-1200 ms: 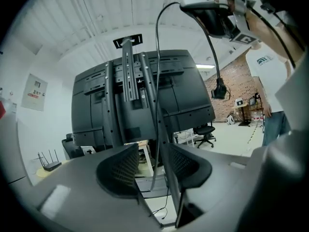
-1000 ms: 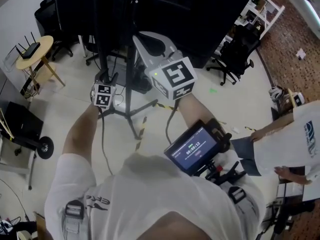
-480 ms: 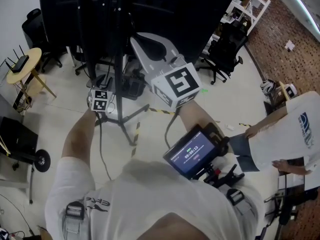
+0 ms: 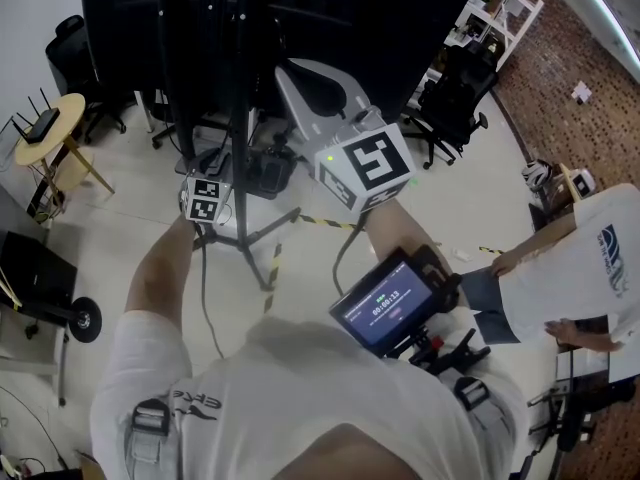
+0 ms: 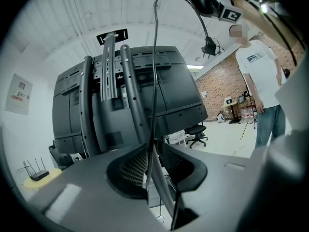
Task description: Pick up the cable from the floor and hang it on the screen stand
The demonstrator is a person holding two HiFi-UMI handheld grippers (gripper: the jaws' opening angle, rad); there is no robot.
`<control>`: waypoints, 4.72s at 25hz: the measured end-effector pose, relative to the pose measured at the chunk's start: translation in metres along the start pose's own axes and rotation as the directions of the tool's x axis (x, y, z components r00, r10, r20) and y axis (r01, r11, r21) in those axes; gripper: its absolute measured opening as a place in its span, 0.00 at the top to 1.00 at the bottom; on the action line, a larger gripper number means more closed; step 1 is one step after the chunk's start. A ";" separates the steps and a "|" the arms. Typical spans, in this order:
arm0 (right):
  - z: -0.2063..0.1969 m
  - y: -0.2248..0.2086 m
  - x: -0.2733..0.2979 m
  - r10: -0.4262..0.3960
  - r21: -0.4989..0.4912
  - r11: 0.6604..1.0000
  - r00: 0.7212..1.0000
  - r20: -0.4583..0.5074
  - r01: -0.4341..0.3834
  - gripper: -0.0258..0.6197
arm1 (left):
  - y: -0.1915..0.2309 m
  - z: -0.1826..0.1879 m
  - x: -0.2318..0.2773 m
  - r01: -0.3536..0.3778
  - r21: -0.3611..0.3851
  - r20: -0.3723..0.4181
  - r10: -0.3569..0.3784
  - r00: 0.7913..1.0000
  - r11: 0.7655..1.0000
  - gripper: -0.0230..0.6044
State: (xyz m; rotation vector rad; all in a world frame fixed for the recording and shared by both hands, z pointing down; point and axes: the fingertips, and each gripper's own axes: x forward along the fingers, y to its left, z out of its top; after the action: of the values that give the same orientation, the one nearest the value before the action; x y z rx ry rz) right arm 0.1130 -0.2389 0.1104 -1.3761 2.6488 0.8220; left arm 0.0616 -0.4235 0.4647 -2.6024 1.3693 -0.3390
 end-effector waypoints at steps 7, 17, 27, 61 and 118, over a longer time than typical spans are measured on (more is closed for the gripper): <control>0.000 -0.010 -0.001 -0.028 -0.003 1.000 1.000 0.003 0.028 0.92 | 0.013 -0.003 -0.004 -0.039 -0.020 -0.005 0.039 0.999 0.999 0.92; -0.028 -0.039 0.001 -0.093 0.045 0.995 0.995 -0.024 0.094 0.92 | 0.109 0.018 -0.056 -0.173 -0.127 0.014 0.176 0.984 0.977 0.92; -0.073 -0.084 0.005 -0.164 0.106 0.979 0.983 -0.086 0.173 0.92 | 0.227 0.125 -0.126 -0.318 -0.130 0.095 0.331 0.939 0.939 0.92; -0.118 -0.181 0.132 -0.458 0.060 0.879 0.871 -0.178 0.474 0.92 | 0.386 0.281 0.013 -0.120 -0.084 0.179 0.133 0.975 0.989 0.93; -0.215 -0.161 0.163 -0.494 -0.086 0.825 0.638 -0.590 0.559 0.92 | 0.376 0.238 0.104 0.132 -0.060 0.150 -0.122 0.981 0.989 0.94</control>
State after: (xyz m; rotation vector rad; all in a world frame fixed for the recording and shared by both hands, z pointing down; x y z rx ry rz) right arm 0.1817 -0.5380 0.1804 -2.5360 2.3026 0.1756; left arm -0.1094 -0.7068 0.1498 -2.7174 1.1915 -0.1157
